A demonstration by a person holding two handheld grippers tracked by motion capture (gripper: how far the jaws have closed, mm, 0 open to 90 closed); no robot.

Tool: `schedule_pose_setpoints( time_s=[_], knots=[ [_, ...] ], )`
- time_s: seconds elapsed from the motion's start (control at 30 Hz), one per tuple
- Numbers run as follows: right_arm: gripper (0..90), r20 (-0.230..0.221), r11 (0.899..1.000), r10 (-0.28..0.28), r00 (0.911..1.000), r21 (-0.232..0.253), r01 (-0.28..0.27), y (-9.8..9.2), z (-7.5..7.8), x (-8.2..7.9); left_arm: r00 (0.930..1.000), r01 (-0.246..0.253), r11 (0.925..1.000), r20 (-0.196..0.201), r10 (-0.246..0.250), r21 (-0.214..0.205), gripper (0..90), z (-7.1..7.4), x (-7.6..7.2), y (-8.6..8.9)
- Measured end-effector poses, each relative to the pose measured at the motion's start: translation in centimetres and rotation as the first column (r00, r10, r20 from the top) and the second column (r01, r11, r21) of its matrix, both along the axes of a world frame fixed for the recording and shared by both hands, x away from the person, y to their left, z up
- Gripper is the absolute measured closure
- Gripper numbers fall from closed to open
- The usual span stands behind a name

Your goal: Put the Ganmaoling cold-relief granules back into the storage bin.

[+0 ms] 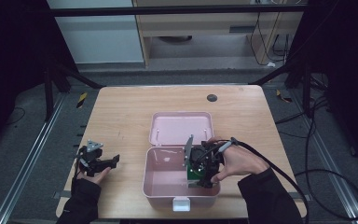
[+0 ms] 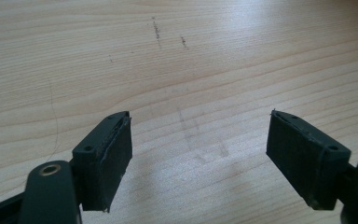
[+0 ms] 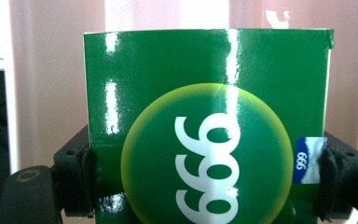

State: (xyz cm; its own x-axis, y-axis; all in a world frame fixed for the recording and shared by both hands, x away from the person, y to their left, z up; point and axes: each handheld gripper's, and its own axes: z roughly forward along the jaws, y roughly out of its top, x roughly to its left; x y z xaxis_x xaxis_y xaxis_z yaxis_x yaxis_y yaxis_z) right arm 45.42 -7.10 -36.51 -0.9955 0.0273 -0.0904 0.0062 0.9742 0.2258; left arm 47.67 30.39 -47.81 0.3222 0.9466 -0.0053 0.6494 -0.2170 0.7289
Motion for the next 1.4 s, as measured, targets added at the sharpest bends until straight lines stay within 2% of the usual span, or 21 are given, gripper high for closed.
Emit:
schedule_pose_setpoints(
  time_s=[0.17,0.27,0.6,0.73,0.9,1.17,1.2,1.23,1.37,1.4],
  knots=[
    [15.7,-0.012,1.000,-0.014,0.9998,0.017,0.014,-0.3,-0.8,0.3,1.0000,-0.001,1.0000,0.000,0.001,-0.001,21.6,0.0,0.0,0.0],
    [15.6,-0.014,1.000,-0.025,0.9996,0.003,0.025,-0.4,-1.2,0.3,1.0000,-0.001,1.0000,0.000,0.001,0.001,21.7,0.0,0.0,0.0],
    [15.0,-0.015,1.000,-0.009,0.9998,-0.024,0.009,-0.1,-2.2,0.5,1.0000,-0.002,1.0000,0.000,0.002,0.000,21.6,0.0,0.0,0.0],
    [14.4,-0.037,1.000,-0.020,0.9991,0.001,0.020,-0.4,-2.8,0.5,1.0000,-0.001,1.0000,-0.002,0.001,0.002,21.6,0.0,0.0,0.0],
    [12.6,-0.036,1.000,-0.019,0.9992,-0.016,0.018,-0.4,-3.0,0.5,1.0000,0.000,1.0000,0.000,0.000,0.001,21.6,0.0,0.0,0.0],
    [12.1,-0.009,0.998,-0.037,0.9993,0.044,0.037,-1.4,-1.2,0.3,1.0000,0.001,1.0000,-0.002,-0.001,0.003,21.6,0.0,0.0,-0.1],
    [12.2,-0.001,0.996,-0.051,0.9987,0.070,0.051,-1.8,-0.6,0.3,1.0000,0.002,1.0000,-0.003,-0.002,0.004,21.6,0.0,0.0,-0.1],
    [12.2,-0.001,0.996,-0.051,0.9987,0.070,0.051,-1.8,-0.6,0.3,1.0000,0.002,1.0000,-0.003,-0.002,0.004,21.6,0.0,0.0,-0.1],
    [12.9,0.014,0.987,-0.092,0.9957,0.136,0.089,-3.1,1.2,0.2,1.0000,0.002,1.0000,-0.003,-0.002,0.004,21.6,-0.1,0.0,-0.1],
    [12.9,0.014,0.987,-0.092,0.9957,0.136,0.089,-3.1,1.2,0.2,1.0000,0.002,1.0000,-0.003,-0.002,0.004,21.6,-0.1,0.0,-0.1]
  ],
)
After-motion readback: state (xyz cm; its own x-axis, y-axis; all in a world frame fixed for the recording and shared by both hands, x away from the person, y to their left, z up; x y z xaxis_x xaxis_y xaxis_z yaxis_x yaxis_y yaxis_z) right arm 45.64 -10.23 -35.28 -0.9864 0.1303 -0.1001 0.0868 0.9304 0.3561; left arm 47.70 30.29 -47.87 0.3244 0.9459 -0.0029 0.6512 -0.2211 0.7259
